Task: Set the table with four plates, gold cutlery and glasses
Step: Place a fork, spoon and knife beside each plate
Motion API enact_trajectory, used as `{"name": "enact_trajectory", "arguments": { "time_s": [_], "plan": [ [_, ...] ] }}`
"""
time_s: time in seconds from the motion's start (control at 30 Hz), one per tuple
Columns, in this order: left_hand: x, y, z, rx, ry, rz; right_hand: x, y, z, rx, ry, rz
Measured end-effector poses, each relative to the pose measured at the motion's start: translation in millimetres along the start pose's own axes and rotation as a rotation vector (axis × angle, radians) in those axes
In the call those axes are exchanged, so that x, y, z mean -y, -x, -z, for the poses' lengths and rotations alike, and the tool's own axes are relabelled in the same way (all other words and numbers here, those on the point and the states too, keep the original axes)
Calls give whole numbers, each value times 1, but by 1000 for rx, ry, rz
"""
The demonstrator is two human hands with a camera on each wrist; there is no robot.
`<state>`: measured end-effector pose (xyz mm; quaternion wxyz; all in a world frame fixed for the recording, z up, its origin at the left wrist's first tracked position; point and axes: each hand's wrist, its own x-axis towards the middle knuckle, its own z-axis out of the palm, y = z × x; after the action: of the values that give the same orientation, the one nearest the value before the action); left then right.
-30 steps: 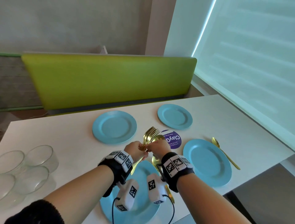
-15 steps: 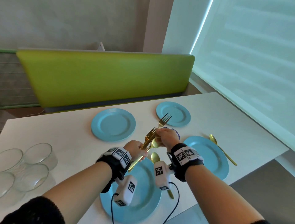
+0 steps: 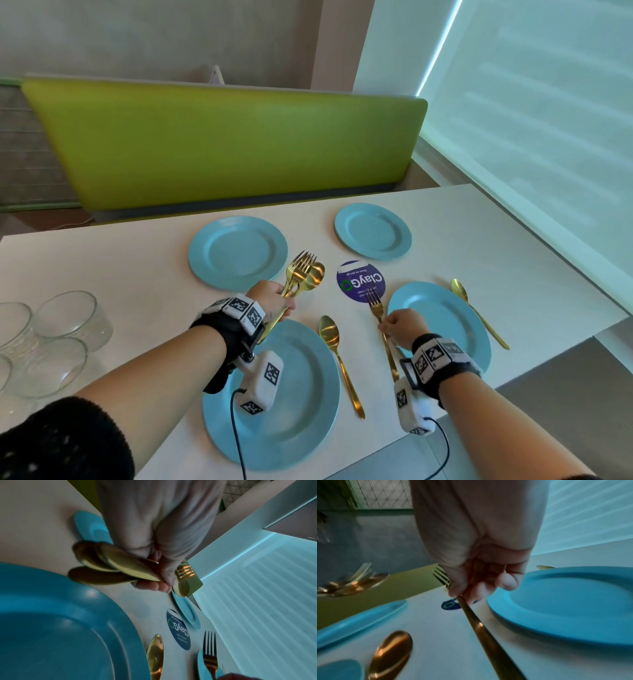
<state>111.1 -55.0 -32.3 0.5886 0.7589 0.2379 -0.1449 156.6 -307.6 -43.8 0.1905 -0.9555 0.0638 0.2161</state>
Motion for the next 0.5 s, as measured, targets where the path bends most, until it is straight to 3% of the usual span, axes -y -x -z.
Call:
{"name": "enact_trajectory", "arguments": {
  "time_s": [0.23, 0.5],
  "plan": [
    [1, -5, -7, -7, -3, 3, -14, -8, -18, 53, 113, -36],
    [4, -5, -8, -30, 7, 8, -22, -20, -32, 45, 59, -73]
  ]
}}
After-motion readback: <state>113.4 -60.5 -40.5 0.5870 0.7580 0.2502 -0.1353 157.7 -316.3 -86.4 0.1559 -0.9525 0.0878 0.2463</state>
